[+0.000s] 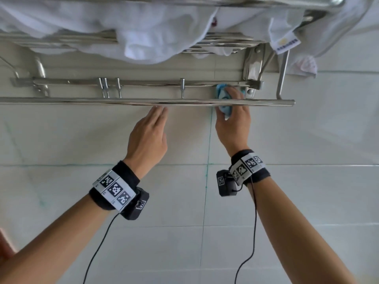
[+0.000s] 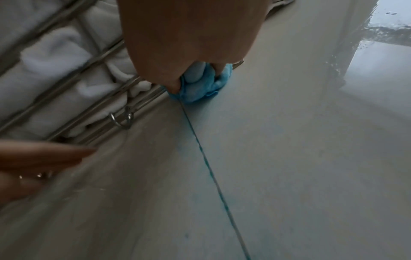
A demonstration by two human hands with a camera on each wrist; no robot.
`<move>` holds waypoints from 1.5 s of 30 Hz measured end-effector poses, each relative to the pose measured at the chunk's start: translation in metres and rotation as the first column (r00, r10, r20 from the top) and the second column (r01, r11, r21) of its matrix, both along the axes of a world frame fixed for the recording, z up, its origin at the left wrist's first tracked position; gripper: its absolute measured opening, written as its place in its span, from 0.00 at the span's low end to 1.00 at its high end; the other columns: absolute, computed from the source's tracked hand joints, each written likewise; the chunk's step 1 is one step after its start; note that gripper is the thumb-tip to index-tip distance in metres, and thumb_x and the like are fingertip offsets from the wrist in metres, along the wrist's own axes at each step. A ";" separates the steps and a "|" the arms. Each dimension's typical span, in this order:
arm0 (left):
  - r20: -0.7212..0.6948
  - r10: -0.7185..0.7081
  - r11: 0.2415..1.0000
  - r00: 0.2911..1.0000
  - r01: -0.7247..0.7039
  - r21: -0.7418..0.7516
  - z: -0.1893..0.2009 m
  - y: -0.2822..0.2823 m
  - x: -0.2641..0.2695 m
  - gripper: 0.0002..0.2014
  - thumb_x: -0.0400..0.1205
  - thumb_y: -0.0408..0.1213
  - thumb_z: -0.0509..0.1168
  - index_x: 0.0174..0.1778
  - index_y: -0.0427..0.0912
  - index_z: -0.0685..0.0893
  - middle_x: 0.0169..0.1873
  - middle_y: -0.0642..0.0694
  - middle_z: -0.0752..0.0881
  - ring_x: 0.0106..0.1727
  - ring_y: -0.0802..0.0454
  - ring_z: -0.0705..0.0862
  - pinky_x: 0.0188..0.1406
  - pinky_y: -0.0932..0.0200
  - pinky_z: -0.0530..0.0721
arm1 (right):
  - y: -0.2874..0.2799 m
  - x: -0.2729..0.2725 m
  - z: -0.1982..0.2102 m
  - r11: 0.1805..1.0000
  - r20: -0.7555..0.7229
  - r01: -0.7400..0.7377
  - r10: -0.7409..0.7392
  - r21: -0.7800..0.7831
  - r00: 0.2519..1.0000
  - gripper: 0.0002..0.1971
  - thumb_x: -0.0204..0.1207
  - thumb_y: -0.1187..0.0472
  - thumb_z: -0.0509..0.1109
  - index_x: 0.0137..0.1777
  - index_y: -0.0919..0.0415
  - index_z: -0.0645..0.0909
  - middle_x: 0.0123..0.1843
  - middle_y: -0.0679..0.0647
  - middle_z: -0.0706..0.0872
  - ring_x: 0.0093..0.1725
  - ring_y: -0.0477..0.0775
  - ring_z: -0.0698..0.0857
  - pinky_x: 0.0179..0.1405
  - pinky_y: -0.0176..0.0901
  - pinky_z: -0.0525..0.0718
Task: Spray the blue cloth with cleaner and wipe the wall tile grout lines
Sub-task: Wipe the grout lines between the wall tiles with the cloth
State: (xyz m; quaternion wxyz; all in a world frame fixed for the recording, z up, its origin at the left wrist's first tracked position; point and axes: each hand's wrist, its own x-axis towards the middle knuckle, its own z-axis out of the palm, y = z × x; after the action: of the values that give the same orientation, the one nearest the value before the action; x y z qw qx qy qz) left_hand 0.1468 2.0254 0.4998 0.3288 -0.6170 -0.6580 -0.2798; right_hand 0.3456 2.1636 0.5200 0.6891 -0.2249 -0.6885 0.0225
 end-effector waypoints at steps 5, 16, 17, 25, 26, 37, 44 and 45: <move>-0.008 -0.007 1.000 1.000 0.006 -0.005 0.005 0.010 -0.004 0.31 0.83 0.26 0.61 0.86 0.31 0.69 0.83 0.34 0.72 0.85 0.36 0.71 0.83 0.44 0.71 | -0.005 -0.024 -0.039 0.991 0.187 0.126 -0.133 0.049 0.973 0.25 0.74 0.74 0.74 0.71 0.60 0.81 0.68 0.53 0.86 0.68 0.64 0.82 0.77 0.51 0.78; -0.039 -0.015 0.999 0.999 0.016 0.031 0.008 0.038 -0.004 0.36 0.78 0.25 0.63 0.86 0.33 0.68 0.87 0.36 0.67 0.86 0.38 0.69 0.87 0.46 0.66 | 0.003 -0.029 -0.002 0.958 0.079 0.227 -0.243 0.176 0.967 0.24 0.73 0.78 0.72 0.69 0.62 0.83 0.69 0.54 0.87 0.71 0.55 0.78 0.69 0.64 0.85; -0.036 -0.006 1.000 0.999 0.007 0.030 0.007 0.039 -0.004 0.35 0.78 0.26 0.63 0.86 0.33 0.69 0.86 0.36 0.68 0.86 0.37 0.69 0.87 0.45 0.66 | 0.003 -0.030 -0.008 0.948 0.086 0.255 -0.274 0.189 0.958 0.26 0.71 0.79 0.72 0.69 0.63 0.84 0.69 0.54 0.87 0.72 0.58 0.77 0.65 0.62 0.87; -0.022 0.036 0.999 0.999 -0.035 0.021 -0.003 0.041 -0.007 0.37 0.82 0.26 0.64 0.90 0.34 0.61 0.88 0.36 0.66 0.89 0.37 0.62 0.89 0.48 0.57 | -0.004 -0.021 -0.032 0.933 0.288 0.305 -0.351 0.193 0.891 0.25 0.70 0.76 0.71 0.67 0.59 0.83 0.66 0.49 0.87 0.64 0.64 0.79 0.35 0.51 0.87; -0.023 0.032 0.999 0.999 -0.032 0.020 -0.003 0.041 -0.007 0.37 0.82 0.26 0.64 0.90 0.34 0.61 0.88 0.36 0.66 0.89 0.37 0.62 0.89 0.48 0.58 | -0.004 -0.021 -0.026 0.933 0.273 0.312 -0.352 0.178 0.895 0.23 0.69 0.76 0.71 0.64 0.58 0.83 0.62 0.48 0.87 0.63 0.63 0.79 0.33 0.53 0.87; -0.024 -0.003 1.000 1.000 0.004 0.020 -0.005 0.039 -0.012 0.38 0.83 0.25 0.60 0.92 0.36 0.55 0.90 0.39 0.59 0.92 0.42 0.55 0.91 0.47 0.56 | -0.010 -0.029 -0.056 0.918 0.299 0.367 -0.396 0.151 0.868 0.26 0.70 0.75 0.69 0.67 0.57 0.84 0.70 0.46 0.86 0.65 0.65 0.79 0.34 0.45 0.80; -0.034 -0.033 0.999 0.999 0.034 0.035 -0.006 0.037 -0.010 0.40 0.79 0.23 0.60 0.91 0.34 0.59 0.90 0.38 0.62 0.92 0.41 0.57 0.90 0.45 0.60 | -0.015 -0.025 -0.010 0.924 0.187 0.374 -0.383 0.080 0.905 0.19 0.75 0.72 0.71 0.64 0.56 0.83 0.59 0.49 0.87 0.60 0.62 0.79 0.39 0.50 0.83; -0.033 -0.040 0.998 0.999 0.041 0.036 -0.006 0.037 -0.011 0.40 0.78 0.22 0.60 0.90 0.34 0.60 0.89 0.38 0.63 0.91 0.41 0.58 0.90 0.45 0.61 | -0.014 -0.028 -0.006 0.912 0.178 0.400 -0.409 0.086 0.895 0.18 0.74 0.72 0.71 0.63 0.57 0.84 0.58 0.51 0.88 0.60 0.65 0.80 0.39 0.51 0.84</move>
State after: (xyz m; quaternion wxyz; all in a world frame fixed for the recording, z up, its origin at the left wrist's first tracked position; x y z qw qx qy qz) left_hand 0.1362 2.0625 0.4940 0.3451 -0.6285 -0.6346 -0.2884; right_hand 0.3174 2.1500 0.5144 0.6142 -0.3479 -0.6902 -0.1593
